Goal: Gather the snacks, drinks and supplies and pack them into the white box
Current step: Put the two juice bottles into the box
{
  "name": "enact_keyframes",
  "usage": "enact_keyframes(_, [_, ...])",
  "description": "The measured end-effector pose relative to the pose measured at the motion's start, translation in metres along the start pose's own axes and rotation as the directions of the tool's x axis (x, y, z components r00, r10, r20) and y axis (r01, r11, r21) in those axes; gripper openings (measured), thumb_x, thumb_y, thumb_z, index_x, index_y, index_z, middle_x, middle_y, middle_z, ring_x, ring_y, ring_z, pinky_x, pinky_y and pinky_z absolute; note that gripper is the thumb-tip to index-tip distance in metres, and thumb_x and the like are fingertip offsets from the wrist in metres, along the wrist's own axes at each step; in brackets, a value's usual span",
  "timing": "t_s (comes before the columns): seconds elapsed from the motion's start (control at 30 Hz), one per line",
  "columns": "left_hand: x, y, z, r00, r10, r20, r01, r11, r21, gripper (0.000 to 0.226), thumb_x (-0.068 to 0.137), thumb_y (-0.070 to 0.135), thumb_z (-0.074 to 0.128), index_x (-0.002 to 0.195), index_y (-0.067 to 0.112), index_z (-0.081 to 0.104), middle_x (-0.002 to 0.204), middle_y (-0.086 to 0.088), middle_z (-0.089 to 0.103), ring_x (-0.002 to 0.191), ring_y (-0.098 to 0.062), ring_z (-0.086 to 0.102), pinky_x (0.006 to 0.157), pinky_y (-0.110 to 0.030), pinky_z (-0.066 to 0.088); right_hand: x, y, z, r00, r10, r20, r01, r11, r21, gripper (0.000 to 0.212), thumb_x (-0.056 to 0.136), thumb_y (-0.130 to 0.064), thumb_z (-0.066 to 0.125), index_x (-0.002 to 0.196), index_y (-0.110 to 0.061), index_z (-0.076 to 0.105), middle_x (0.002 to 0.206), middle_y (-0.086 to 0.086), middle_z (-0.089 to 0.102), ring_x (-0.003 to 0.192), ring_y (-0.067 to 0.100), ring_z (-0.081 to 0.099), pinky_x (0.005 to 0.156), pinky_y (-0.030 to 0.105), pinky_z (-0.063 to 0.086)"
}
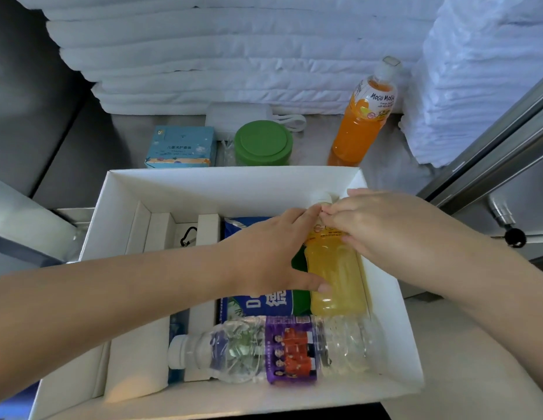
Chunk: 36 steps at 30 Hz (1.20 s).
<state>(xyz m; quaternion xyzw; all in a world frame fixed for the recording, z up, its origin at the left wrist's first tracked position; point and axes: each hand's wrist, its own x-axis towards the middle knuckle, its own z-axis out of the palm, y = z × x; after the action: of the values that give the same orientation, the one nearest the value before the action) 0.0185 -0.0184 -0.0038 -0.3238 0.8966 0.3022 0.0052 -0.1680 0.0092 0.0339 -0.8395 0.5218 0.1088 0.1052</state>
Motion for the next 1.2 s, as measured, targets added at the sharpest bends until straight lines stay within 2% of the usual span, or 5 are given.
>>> enact_keyframes(0.2, [0.006,-0.004,-0.001,0.997,-0.005,0.078,0.010,0.998,-0.063,0.110,0.071,0.071,0.055,0.147,0.026,-0.011,0.151,0.014,0.015,0.129,-0.006,0.026,0.091,-0.013,0.020,0.005,0.001,-0.003,0.997,0.074,0.007,-0.074,0.996,-0.043,0.037,0.098,-0.012,0.042,0.134,-0.010,0.048,0.129,0.011,0.054,0.116,0.026,0.053,0.097,0.035,0.043])
enact_keyframes(0.7, [0.006,-0.004,0.000,0.982,-0.027,0.187,0.032,0.999,-0.023,0.115,0.069,0.075,0.051,0.138,0.033,-0.032,0.150,0.015,-0.027,0.141,-0.009,0.011,0.100,-0.017,0.015,-0.006,0.000,-0.005,0.995,-0.008,-0.100,0.005,1.000,-0.029,0.022,0.090,-0.030,0.056,0.111,-0.024,0.060,0.109,-0.009,0.052,0.096,0.014,0.055,0.080,0.034,0.047])
enact_keyframes(0.9, [0.004,0.008,-0.025,0.994,0.083,-0.065,-0.073,0.987,0.141,0.081,0.084,0.059,0.049,0.148,0.026,0.012,0.150,0.010,0.027,0.120,0.002,0.034,0.085,-0.010,0.025,-0.007,0.001,-0.022,0.982,-0.013,-0.189,0.034,0.993,0.110,0.025,0.090,-0.035,0.049,0.108,-0.027,0.064,0.100,-0.013,0.056,0.086,0.003,0.054,0.071,0.020,0.041])
enact_keyframes(1.03, [-0.002,0.013,-0.055,0.879,0.227,-0.420,-0.106,0.951,0.291,0.058,0.087,0.039,0.052,0.140,0.020,0.039,0.135,0.003,0.048,0.120,-0.012,0.045,0.093,-0.022,0.034,-0.008,0.011,-0.041,0.802,0.171,-0.571,0.009,0.954,0.298,0.019,0.088,-0.028,0.057,0.103,-0.021,0.067,0.101,-0.007,0.060,0.088,0.006,0.057,0.076,0.027,0.046])
enact_keyframes(1.2, [-0.003,-0.003,-0.053,0.935,0.199,-0.294,-0.050,0.893,0.447,0.069,0.093,0.042,0.041,0.150,0.023,0.005,0.157,0.007,0.010,0.142,-0.009,0.008,0.109,-0.020,0.000,0.016,0.032,-0.047,0.610,0.423,-0.670,-0.235,0.904,0.357,0.048,0.090,-0.015,0.057,0.136,-0.014,0.042,0.143,0.006,0.036,0.130,0.022,0.037,0.098,0.020,0.029])
